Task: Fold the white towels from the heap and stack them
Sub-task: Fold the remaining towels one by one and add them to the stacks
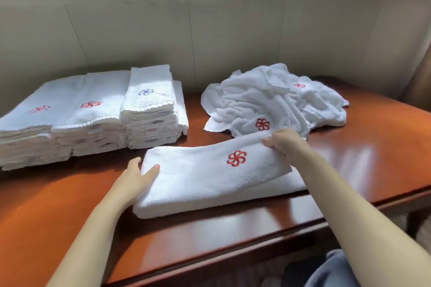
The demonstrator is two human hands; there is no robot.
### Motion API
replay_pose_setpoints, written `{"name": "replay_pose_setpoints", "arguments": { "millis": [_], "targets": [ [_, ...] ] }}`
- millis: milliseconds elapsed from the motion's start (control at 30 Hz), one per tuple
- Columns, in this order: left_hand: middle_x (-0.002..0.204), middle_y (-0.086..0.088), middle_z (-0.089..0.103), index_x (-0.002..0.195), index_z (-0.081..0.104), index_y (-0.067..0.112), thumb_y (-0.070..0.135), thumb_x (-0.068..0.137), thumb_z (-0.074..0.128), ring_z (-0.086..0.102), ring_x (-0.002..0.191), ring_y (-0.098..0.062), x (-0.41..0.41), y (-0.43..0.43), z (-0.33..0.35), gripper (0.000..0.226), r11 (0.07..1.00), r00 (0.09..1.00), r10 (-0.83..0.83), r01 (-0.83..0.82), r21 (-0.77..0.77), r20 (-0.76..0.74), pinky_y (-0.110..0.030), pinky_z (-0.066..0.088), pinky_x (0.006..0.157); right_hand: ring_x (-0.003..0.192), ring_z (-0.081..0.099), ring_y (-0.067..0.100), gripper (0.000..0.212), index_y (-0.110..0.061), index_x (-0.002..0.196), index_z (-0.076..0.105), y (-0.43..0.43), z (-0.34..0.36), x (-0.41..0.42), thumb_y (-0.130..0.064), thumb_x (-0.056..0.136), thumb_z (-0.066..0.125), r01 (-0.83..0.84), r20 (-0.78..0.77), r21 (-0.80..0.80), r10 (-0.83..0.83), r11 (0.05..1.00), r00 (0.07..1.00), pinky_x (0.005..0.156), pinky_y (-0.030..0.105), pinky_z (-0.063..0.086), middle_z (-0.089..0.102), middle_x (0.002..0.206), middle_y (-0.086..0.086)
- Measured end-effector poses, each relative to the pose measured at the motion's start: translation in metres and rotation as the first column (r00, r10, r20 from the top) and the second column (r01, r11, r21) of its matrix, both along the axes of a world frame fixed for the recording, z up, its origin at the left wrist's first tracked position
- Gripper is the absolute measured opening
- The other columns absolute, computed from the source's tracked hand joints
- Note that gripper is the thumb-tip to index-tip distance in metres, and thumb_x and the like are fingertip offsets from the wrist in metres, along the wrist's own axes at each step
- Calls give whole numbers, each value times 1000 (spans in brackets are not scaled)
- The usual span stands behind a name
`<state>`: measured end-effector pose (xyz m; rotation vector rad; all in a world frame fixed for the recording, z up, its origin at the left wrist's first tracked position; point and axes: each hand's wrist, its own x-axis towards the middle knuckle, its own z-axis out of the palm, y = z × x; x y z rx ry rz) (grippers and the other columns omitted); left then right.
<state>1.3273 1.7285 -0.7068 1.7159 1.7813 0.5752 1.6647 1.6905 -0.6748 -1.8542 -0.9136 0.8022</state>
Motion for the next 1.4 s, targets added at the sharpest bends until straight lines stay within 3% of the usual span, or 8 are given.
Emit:
{"name": "replay_pose_setpoints", "arguments": {
  "millis": [133, 400, 500, 633, 800, 1033, 1233, 1400],
  "targets": [
    [140, -10, 47, 149, 22, 16, 55, 78, 67, 49, 123, -26, 13, 1, -4, 93, 996, 997, 17, -11, -91, 72, -34, 37, 93, 77, 50, 22, 22, -12, 64, 52, -21, 2, 38, -11, 82, 64, 47, 390, -97, -5, 994, 921, 55, 27, 32, 52, 68, 4],
    [94, -3, 68, 105, 61, 9, 50, 63, 68, 64, 83, -20, 40, 0, -4, 59, 995, 999, -44, 46, -93, 27, -32, 45, 66, 73, 49, 27, 28, -13, 59, 42, -34, -22, 60, -14, 82, 57, 149, 585, -194, -8, 970, 811, 54, 29, 30, 47, 62, 1],
    [90, -5, 66, 94, 58, 11, 36, 73, 70, 62, 79, -21, 33, 6, 3, 34, 999, 997, -16, 19, -34, 70, -33, 43, 66, 64, 47, 24, 28, -12, 59, 44, -31, -21, 58, -14, 81, 60, 57, 515, -175, 42, 983, 856, 54, 29, 33, 46, 60, 1],
    [102, -11, 63, 107, 59, 7, 31, 85, 66, 57, 90, -30, -10, 22, 15, 33, 994, 982, 104, -101, 27, -158, -36, 41, 75, 54, 48, 14, 23, -13, 66, 50, -27, -24, 29, -11, 82, 66, -205, 180, -161, 233, 965, 956, 50, 24, 45, 48, 60, 0],
    [106, -17, 65, 99, 63, 2, 37, 88, 60, 58, 94, -33, -32, 25, 8, 37, 984, 944, 169, -179, -9, -282, -36, 41, 77, 63, 42, 19, 26, -13, 64, 45, -14, -26, 1, -17, 78, 67, -217, 468, -102, 239, 971, 851, 57, 29, 31, 44, 64, 3],
    [120, -18, 60, 122, 54, 1, 42, 91, 49, 55, 107, -36, -19, 25, -1, 52, 987, 935, 154, -157, 18, -319, -37, 39, 82, 77, 45, 21, 23, -14, 71, 41, -12, -28, 2, -14, 87, 58, -150, 409, -129, 190, 980, 893, 65, 27, 36, 46, 73, 1],
    [136, -17, 51, 135, 44, -1, 49, 92, 46, 50, 120, -35, -14, 19, -2, 66, 990, 945, 130, -142, -20, -301, -38, 38, 91, 111, 52, 34, 6, -9, 100, 37, -16, -33, -6, -8, 95, 39, -76, 572, -220, 192, 972, 797, 73, 29, 30, 55, 120, 22],
    [113, -11, 63, 121, 56, 4, 49, 81, 65, 59, 101, -32, -23, 15, 6, 61, 988, 990, 47, -66, -140, -136, -36, 44, 84, 109, 54, 38, 20, -10, 101, 22, -14, -35, -16, 1, 92, 36, -25, 600, -246, 173, 969, 781, 72, 31, 30, 55, 118, 26]
  ]
}}
